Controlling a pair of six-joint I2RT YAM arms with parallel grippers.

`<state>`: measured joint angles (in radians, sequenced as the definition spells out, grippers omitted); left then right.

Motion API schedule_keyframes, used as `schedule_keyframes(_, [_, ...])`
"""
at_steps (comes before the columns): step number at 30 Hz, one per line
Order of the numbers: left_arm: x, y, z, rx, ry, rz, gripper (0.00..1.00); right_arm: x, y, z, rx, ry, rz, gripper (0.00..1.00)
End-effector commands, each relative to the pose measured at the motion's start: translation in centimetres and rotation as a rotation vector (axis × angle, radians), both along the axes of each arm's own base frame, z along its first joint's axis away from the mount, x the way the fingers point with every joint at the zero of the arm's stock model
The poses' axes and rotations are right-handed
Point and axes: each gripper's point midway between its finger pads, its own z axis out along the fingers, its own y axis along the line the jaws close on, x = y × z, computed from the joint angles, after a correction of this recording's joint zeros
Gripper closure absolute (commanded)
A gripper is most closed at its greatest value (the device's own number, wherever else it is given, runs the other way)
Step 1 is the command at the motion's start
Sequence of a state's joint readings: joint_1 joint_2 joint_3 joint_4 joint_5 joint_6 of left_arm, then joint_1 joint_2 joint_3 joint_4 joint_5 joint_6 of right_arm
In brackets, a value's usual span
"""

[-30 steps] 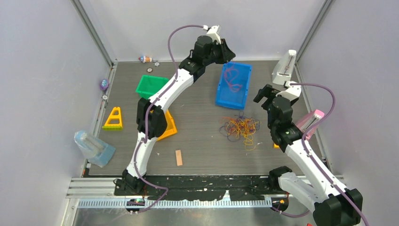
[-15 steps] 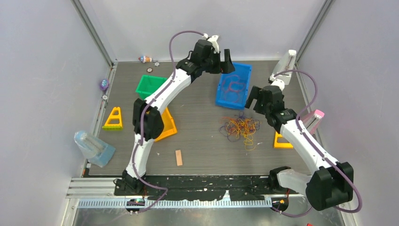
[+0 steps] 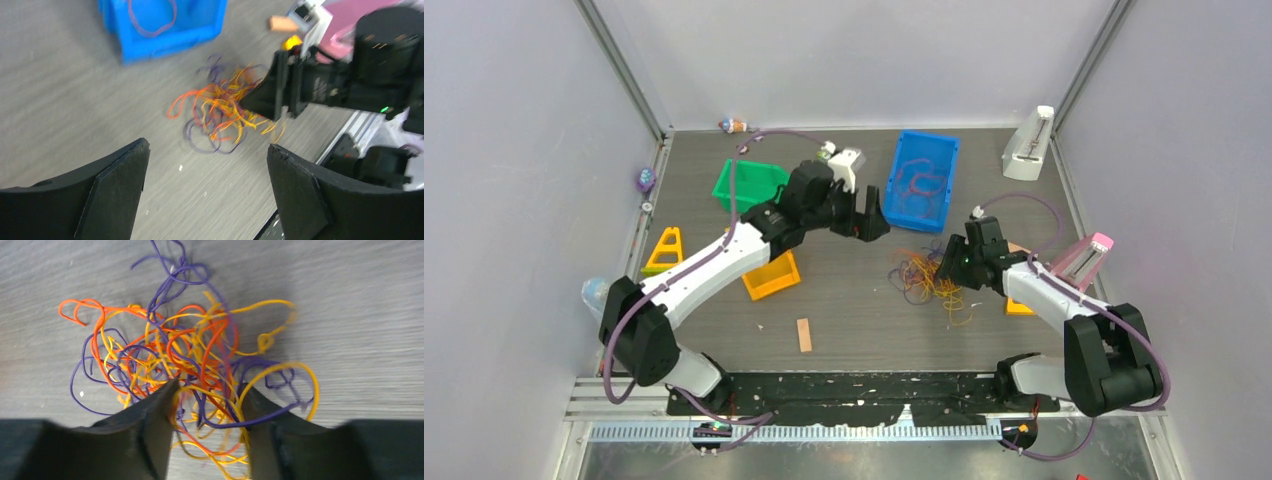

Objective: Untangle the cables

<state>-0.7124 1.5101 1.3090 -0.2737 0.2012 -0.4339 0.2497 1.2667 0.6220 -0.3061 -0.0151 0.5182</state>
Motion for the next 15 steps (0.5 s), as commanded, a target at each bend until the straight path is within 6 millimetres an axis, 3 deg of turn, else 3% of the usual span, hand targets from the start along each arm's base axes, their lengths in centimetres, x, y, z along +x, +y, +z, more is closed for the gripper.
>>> schedule_keyframes(1, [-0.7,1.8,-2.5,-0.011,-0.047,0.035,0.12,-0.6,5.8,0.8,0.215,-0.031,0.145,0.55])
schedule_keyframes(2, [-1.1,2.3,-3.6,-0.003,-0.043,0.045,0.13,-0.9,7.6,1.4,0.242,-0.053,0.197,0.62])
schedule_keyframes(4, [-1.9,2.8,-5.0,-0.001,-0.041,0.040,0.14,-1.7,10.6,3.1,0.309,-0.084,0.274,0.64])
schedule_keyframes(6, [-2.9,3.5,-6.4,0.021,-0.032,0.030,0.14,-2.4,12.9,5.7,0.365,-0.120,0.348,0.54])
schedule_keyframes(9, [-4.3,4.1,-8.1,0.063,-0.032,0.008,0.16,-2.6,12.2,7.3,0.327,-0.148,0.345,0.11])
schedule_keyframes(12, [-5.3,4.6,-9.4,0.103,-0.043,-0.004,0.16,-2.7,10.4,8.3,0.244,-0.183,0.321,0.01])
schedule_keyframes(15, [-6.0,4.6,-10.1,0.109,-0.030,-0.024,0.19,-3.1,9.2,8.0,0.182,-0.172,0.321,0.07])
